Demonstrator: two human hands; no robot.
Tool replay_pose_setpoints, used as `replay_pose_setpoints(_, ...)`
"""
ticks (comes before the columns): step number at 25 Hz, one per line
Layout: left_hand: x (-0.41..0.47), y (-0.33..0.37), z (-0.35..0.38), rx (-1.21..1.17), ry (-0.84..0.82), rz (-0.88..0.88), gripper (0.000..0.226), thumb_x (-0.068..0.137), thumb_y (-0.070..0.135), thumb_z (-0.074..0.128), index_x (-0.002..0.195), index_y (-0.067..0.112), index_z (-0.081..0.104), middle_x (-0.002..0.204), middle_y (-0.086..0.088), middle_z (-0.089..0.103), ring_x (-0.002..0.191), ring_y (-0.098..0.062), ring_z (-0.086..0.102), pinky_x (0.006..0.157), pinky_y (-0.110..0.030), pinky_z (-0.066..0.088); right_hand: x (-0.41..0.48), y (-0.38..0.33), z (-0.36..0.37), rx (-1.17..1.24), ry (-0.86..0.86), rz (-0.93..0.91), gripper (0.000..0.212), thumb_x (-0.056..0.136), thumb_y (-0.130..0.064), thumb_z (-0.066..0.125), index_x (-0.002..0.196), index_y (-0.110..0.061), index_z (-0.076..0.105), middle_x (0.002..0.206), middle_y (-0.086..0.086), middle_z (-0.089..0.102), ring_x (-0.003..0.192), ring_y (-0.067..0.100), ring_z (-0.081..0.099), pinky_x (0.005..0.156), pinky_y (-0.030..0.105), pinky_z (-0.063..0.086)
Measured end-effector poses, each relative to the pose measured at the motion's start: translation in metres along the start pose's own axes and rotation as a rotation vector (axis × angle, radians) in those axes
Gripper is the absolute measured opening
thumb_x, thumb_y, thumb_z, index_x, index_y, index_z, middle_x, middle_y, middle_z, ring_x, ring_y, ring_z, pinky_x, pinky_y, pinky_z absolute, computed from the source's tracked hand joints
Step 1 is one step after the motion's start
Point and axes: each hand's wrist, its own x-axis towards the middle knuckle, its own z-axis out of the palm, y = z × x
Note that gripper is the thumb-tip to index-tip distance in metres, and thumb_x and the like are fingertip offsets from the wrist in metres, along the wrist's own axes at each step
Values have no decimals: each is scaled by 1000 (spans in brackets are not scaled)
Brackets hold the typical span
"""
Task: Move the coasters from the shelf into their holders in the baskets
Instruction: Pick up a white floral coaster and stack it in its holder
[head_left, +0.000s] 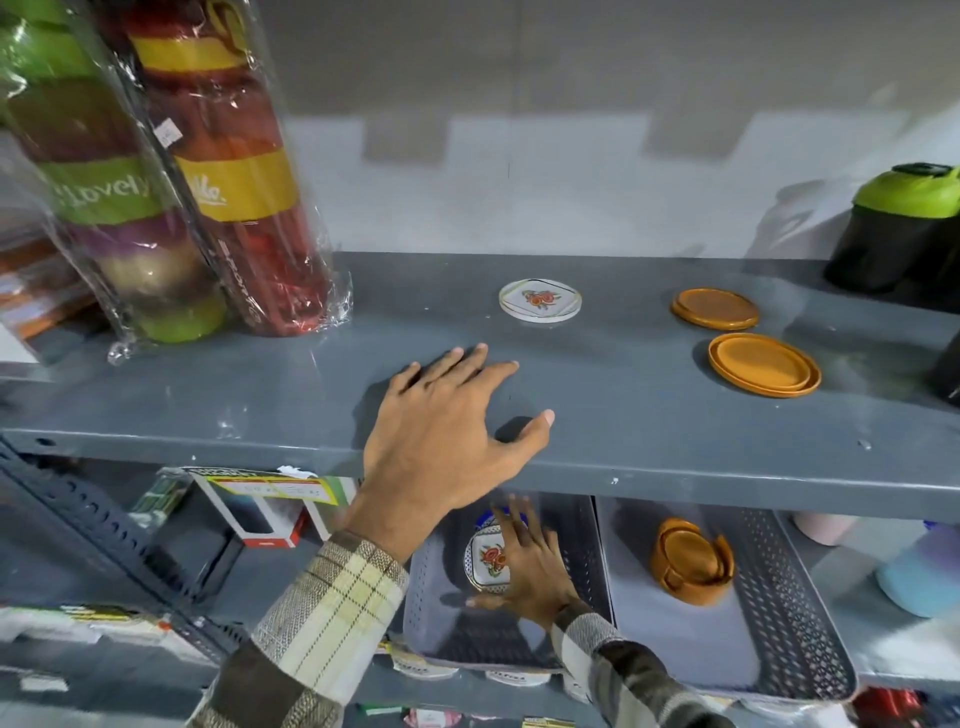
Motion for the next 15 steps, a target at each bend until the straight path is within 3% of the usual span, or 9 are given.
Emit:
replay_pose_setpoints(2,0,0,0,0,-4,-4,75,78,81,28,139,42,47,154,11,41,144,-8,32,118,-43,26,2,0,-5,42,-10,48,147,49,-98,56,163,-22,1,173,5,6,159,31,7,123,62,17)
replay_pose_setpoints(7,0,0,0,5,-18,-1,76,78,81,26,140,42,46,156,12,39,145,-7,30,118,-43,25,7,3,-11,23,60,60,106,77,-63,70,160,-24,16,153,2,49,143,25,40,112,43,28)
replay_pose_setpoints(10,0,-1,0,1,-17,-1,76,78,81,26,140,42,46,155,12,40,145,-7,30,118,-43,25,7,5,-14,47,49,56,106,77,-61,71,160,-25,15,151,3,50,143,26,41,112,43,28)
replay_pose_setpoints(13,1,-2,0,-9,-21,-1,75,79,80,27,140,41,47,155,12,40,144,-7,30,118,-43,25,1,0,-20,59,45,44,112,75,-70,70,161,-24,14,164,2,33,153,24,29,120,50,24)
replay_pose_setpoints(15,0,-2,-1,-6,-20,-2,74,79,79,28,140,40,47,155,12,40,144,-7,31,118,-42,25,-10,-10,-31,97,104,16,107,76,-75,66,160,-25,22,165,0,33,152,22,33,121,48,29)
